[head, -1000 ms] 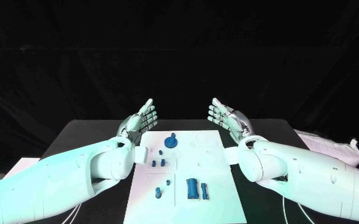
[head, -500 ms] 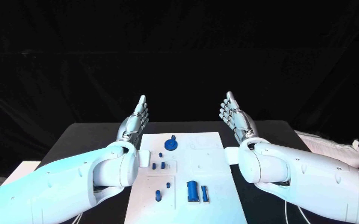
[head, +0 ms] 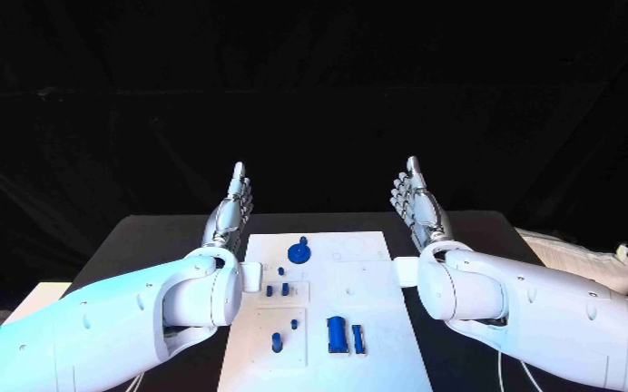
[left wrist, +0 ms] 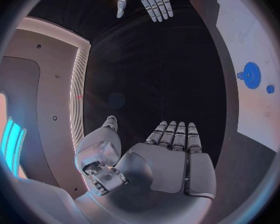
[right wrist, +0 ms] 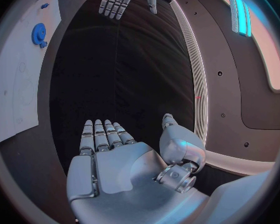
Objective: Assemble the parts on the task board
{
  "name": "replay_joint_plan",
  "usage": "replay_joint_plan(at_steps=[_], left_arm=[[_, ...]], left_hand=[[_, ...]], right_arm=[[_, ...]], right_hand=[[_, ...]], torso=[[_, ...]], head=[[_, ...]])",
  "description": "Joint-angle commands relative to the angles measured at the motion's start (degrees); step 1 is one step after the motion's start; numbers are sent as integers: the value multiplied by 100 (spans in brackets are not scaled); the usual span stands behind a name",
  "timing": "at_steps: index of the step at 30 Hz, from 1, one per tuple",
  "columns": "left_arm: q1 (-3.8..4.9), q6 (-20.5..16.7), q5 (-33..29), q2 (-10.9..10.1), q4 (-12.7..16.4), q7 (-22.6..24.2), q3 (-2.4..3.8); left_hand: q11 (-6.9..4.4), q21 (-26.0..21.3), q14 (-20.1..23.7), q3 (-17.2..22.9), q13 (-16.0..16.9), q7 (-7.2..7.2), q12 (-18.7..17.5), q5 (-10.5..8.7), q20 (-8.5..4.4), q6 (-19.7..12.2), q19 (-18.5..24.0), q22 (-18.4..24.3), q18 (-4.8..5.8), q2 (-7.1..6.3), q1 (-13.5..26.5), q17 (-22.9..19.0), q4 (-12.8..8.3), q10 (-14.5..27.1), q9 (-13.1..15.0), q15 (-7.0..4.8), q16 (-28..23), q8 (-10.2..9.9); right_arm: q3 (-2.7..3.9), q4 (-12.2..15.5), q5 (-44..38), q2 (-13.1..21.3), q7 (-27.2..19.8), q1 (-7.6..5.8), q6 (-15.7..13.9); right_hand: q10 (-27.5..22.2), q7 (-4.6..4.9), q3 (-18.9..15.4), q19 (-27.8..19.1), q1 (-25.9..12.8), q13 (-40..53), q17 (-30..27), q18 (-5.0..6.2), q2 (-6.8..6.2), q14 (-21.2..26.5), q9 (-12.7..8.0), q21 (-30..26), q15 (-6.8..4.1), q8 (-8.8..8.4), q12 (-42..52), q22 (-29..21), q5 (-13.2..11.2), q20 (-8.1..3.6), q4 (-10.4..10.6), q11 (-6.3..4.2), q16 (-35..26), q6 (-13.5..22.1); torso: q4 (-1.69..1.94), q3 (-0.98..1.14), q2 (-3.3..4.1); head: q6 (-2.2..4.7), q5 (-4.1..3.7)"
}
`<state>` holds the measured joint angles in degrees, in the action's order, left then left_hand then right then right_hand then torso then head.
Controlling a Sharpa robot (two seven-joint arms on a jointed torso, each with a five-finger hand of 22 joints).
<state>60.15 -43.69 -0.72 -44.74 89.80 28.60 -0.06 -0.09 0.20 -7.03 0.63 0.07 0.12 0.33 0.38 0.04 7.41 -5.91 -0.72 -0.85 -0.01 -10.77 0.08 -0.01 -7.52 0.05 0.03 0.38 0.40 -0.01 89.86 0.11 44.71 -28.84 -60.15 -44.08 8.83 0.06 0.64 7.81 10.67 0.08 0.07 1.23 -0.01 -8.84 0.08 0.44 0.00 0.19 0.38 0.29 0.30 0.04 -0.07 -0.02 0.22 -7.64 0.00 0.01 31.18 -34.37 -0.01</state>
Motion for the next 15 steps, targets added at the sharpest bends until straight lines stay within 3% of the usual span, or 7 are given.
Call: replay_joint_plan(at_steps=[1,2,5,6,7,8,15], left_arm=[[1,-43,72,5,16,120,6],[1,-43,72,5,16,120,6],[1,-43,72,5,16,120,6],[1,-43,72,5,16,120,6],[1,-43,72,5,16,120,6],[1,-43,72,5,16,120,6],[1,-43,72,5,16,120,6]], left_hand=[[9,-20,223,-63,-7,-12,-33,-38,-4,-244,184,72,85,1,344,-8,1,244,-5,-3,-38,-40],[9,-20,240,-63,-7,-12,-33,-38,-4,-250,591,72,85,1,370,-8,1,256,-5,-3,-38,-40],[9,-20,287,-63,-7,-12,-33,-38,-4,-311,591,72,85,1,445,-8,1,317,-5,-3,-38,-40],[9,-20,703,-63,-7,-12,-33,-38,-4,-328,591,72,85,1,477,-8,1,329,-5,-3,-38,-40],[9,-20,703,-63,-7,-12,-33,-38,-4,-328,591,72,85,1,496,-8,1,345,-5,-3,-38,-40],[9,-20,703,-63,-7,-12,-33,-38,-4,-741,591,72,85,1,504,-8,1,752,-5,-3,-38,-40],[9,-20,703,-63,-7,-12,-33,-38,-4,-741,591,72,85,1,1077,-8,1,752,-5,-3,-38,-40]], right_arm=[[1,10,-11,-2,-96,-1,-4],[1,10,-11,-2,-96,-1,-4],[1,10,-11,-2,-96,-1,-4],[1,10,-11,-2,-96,-1,-4],[1,10,-11,-2,-96,-1,-4],[1,10,-11,-2,-96,-1,-4],[1,10,-11,-2,-96,-1,-4]], right_hand=[[-279,-6,-64,-249,-343,-8,-7,-123,1,281,-8,-44,0,-19,-38,-29,-30,-4,7,2,-22,236],[-294,-6,-64,-262,-361,-8,-7,-123,1,296,-8,-44,0,-19,-38,-29,-30,-4,7,2,-22,250],[-883,-6,-64,-781,-624,-8,-7,-123,1,884,-8,-44,0,-19,-38,-29,-30,-4,7,2,-22,764],[-883,-6,-64,-781,-1067,-8,-7,-123,1,884,-8,-44,0,-19,-38,-29,-30,-4,7,2,-22,764],[-883,-6,-64,-781,-1067,-8,-7,-123,1,884,-8,-44,0,-19,-38,-29,-30,-4,7,2,-22,764],[-883,-6,-64,-781,-1067,-8,-7,-123,1,884,-8,-44,0,-19,-38,-29,-30,-4,7,2,-22,764],[-883,-6,-64,-781,-1067,-8,-7,-123,1,884,-8,-44,0,-19,-38,-29,-30,-4,7,2,-22,764]], torso=[[0,-1,0],[0,-1,0],[0,-1,0],[0,-1,0],[0,-1,0],[0,-1,0],[0,-1,0]], head=[[-1,1],[-1,1],[-1,1],[-1,1],[-1,1],[-1,1],[-1,1]])
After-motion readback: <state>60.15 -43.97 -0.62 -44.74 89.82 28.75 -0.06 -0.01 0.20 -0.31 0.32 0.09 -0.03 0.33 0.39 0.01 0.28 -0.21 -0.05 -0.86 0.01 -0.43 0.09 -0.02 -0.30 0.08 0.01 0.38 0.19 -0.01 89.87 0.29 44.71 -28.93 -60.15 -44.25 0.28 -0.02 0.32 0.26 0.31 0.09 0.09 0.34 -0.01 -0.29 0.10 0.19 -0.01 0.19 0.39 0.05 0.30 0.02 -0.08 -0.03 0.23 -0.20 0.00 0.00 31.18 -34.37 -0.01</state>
